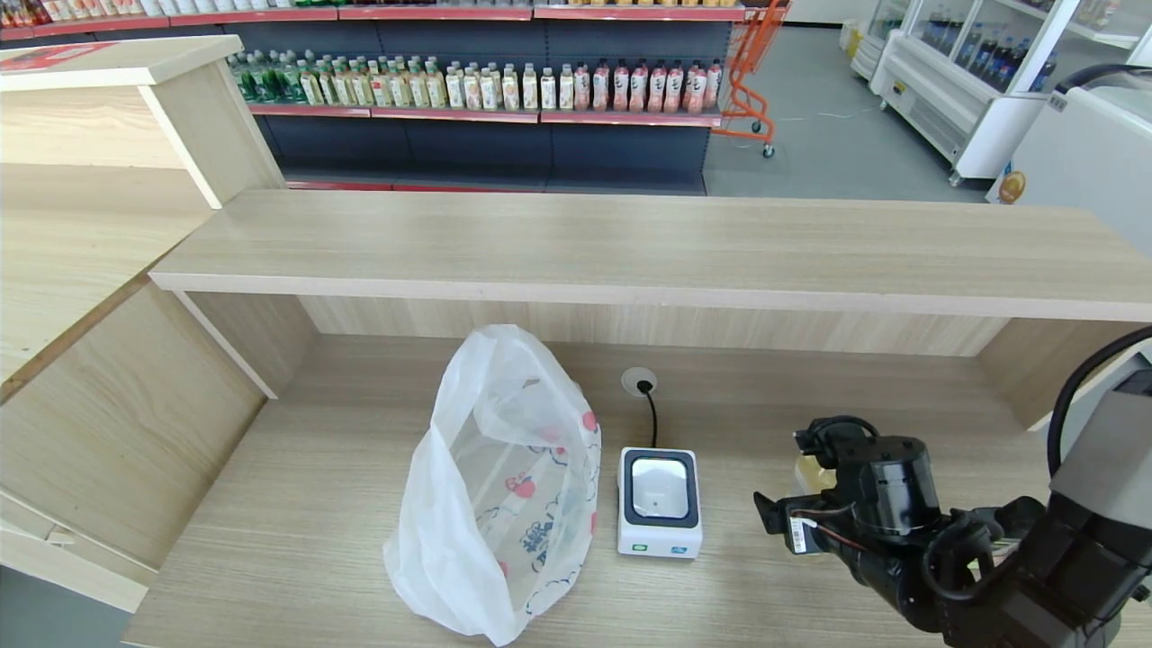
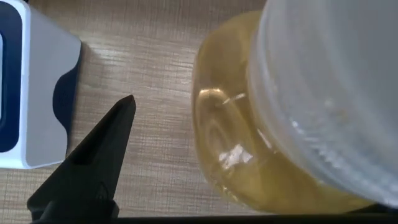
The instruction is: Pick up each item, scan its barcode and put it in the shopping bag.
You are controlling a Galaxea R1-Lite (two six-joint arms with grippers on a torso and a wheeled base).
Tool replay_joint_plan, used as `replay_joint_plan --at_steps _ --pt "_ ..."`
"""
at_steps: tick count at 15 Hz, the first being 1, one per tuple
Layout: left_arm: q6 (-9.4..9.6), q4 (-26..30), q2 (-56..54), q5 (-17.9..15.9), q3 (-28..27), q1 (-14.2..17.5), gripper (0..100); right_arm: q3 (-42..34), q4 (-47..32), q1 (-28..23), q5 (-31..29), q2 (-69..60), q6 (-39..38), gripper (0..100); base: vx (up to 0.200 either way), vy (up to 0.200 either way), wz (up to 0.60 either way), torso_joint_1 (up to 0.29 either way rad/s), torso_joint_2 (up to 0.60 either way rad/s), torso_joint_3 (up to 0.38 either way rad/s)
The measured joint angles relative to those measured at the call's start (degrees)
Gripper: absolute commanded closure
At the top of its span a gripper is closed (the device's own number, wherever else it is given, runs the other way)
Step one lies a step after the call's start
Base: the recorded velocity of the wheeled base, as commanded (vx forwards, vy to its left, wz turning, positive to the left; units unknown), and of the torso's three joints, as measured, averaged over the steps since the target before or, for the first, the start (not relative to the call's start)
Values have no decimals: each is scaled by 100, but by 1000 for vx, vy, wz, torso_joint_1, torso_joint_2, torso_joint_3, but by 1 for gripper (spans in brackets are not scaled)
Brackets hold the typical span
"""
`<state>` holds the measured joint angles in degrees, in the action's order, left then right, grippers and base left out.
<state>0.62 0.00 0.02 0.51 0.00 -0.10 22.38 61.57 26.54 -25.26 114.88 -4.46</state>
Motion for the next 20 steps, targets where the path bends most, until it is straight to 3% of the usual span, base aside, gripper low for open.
replay_joint_plan --at_steps 1,2,15,17,20 --pt "0 0 0 0 0 0 0 2 123 -16 9 35 4 0 0 0 0 0 0 0" --pt "0 0 0 0 0 0 0 10 263 -44 22 69 6 100 0 0 0 0 0 0" --pt "0 0 0 0 0 0 0 243 457 -218 184 124 239 100 0 0 0 0 0 0" --pt "-2 0 0 0 0 0 0 243 302 -218 778 -232 154 100 0 0 0 0 0 0" --pt "0 0 0 -2 0 2 0 250 -739 -273 2483 -1375 -249 100 0 0 0 0 0 0"
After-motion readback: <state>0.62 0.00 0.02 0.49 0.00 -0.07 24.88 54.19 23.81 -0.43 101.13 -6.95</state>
